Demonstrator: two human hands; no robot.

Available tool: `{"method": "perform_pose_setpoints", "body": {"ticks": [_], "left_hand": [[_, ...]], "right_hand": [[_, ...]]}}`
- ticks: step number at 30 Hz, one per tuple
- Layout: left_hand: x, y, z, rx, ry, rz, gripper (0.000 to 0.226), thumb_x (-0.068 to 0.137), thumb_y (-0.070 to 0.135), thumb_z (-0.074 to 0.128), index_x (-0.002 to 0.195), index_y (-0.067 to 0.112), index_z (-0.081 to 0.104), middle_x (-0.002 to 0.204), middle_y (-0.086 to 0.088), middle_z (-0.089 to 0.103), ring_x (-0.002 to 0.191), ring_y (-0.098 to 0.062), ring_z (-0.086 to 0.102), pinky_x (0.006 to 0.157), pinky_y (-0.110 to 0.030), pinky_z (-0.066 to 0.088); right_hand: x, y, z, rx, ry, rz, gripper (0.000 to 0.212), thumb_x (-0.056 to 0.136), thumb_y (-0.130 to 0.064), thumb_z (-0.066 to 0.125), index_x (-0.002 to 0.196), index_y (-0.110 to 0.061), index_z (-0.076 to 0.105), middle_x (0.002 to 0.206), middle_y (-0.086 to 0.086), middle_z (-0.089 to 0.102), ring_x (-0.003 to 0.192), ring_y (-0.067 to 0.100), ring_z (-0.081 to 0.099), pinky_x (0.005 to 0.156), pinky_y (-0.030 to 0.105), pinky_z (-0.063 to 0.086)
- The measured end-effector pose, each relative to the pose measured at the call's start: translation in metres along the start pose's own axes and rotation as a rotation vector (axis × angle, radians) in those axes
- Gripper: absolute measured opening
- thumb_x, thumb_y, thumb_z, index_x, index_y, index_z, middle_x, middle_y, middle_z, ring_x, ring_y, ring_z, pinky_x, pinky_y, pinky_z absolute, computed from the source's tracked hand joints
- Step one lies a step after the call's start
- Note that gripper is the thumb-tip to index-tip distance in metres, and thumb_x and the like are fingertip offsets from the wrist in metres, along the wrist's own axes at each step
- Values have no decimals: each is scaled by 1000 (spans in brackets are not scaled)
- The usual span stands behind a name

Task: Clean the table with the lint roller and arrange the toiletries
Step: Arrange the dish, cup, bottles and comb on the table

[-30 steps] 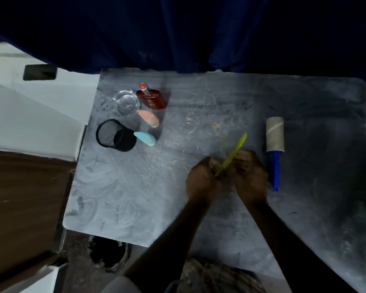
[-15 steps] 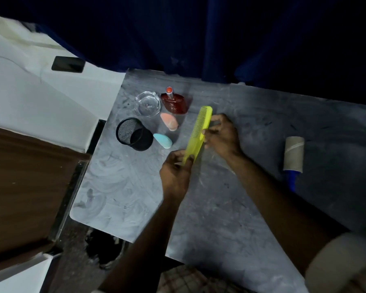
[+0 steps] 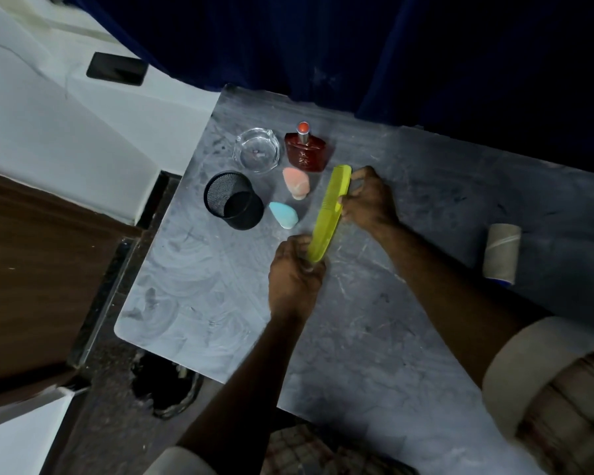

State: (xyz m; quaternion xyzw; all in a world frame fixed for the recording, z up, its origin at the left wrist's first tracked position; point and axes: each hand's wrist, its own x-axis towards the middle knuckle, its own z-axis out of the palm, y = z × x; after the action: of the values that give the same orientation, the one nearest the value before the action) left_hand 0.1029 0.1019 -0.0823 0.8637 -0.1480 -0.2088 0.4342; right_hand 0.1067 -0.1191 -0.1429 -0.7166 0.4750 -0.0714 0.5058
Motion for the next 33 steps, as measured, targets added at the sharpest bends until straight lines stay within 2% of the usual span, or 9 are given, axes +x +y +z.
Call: {"method": "perform_pose_setpoints", "body": {"ticks": [4,7,14,19,24,29,33], "left_hand": [[1,-3,-5,70,-19,31,40,87,29,80,124,32,64,119,11,70,103,-11,67,90,-38,60],[3,-5,-9,121,-41,45,41,87,32,78,126,34,62,122,14,69,102,-11,66,86,-39,61],[6,-4,-13,299,-71,88,49,91,47,74,136,32,58,130,8,67,109,-20,68,83,-40,61],[7,-8,-13,430,-80,82,60,90,61,66,141,33,52,120,6,71,105,-24,70,81,-44,62],[9,-11,-14,505,-92,59,53,94,60,63,140,37,48,104,2,73,96,-28,70,77,-40,60],[9,-12,-13,509,-103,69,52,95,62,61,142,43,49,102,7,73,95,-24,71,76,-40,61],[7,-11,-13,506,-95,82,50,96,61,60,143,43,50,105,8,74,97,-24,72,75,-38,60]], "right_hand": [[-9,-14,1,-27,7,-4,44,61,-31,73,86,-54,44,92,11,75,84,39,73,71,57,62],[-12,-19,2,-58,6,-14,46,67,-24,74,92,-45,42,94,13,74,84,39,73,71,57,62],[-17,-35,1,-172,20,-34,45,71,-17,70,102,-34,43,91,11,74,82,36,73,72,53,62],[-16,-34,6,-221,35,-44,40,74,-17,71,104,-30,48,91,12,74,84,35,74,74,52,62],[-20,-35,8,-285,68,-74,43,73,-21,71,110,-21,50,97,16,75,89,37,73,76,52,62],[-22,-41,8,-355,104,-90,43,77,-16,71,115,-20,50,104,15,73,94,37,72,77,50,62],[-22,-41,6,-414,123,-108,44,80,-16,72,119,-15,53,111,17,72,105,36,68,88,44,58]]}}
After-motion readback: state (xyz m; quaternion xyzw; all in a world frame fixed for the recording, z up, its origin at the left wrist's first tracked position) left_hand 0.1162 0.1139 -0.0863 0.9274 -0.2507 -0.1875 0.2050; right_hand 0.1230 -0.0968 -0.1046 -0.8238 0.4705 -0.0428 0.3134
